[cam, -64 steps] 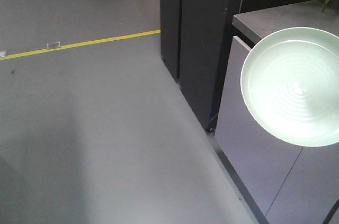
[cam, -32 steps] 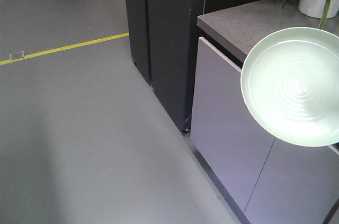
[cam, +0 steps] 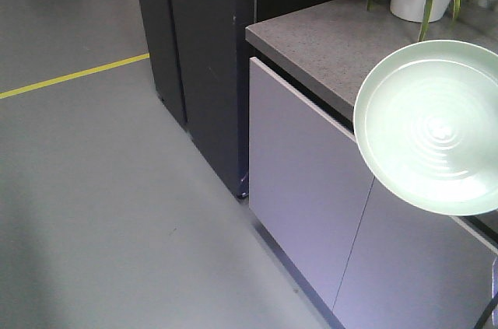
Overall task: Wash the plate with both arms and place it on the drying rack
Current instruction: 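Approach the stainless steel sink carrying the plate in the right gripper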
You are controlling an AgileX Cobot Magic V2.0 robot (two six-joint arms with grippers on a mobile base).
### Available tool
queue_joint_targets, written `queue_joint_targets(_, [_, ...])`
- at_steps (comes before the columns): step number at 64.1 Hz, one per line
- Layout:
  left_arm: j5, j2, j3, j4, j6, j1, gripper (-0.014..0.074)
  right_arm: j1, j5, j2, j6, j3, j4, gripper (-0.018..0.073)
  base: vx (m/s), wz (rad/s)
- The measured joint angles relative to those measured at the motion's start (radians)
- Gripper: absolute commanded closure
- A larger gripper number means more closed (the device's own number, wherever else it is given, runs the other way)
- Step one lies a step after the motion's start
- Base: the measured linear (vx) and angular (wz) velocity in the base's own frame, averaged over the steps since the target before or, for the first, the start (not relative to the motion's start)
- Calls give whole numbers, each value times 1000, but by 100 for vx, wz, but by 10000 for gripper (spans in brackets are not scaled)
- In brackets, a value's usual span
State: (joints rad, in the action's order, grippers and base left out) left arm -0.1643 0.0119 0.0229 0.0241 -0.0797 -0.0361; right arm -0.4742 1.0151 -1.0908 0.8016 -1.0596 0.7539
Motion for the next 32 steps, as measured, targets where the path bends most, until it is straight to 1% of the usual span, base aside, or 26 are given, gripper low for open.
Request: queue_joint_targets(32, [0,0,0,0,0,0,603,0,0,0,0,0,0,566,4,-16])
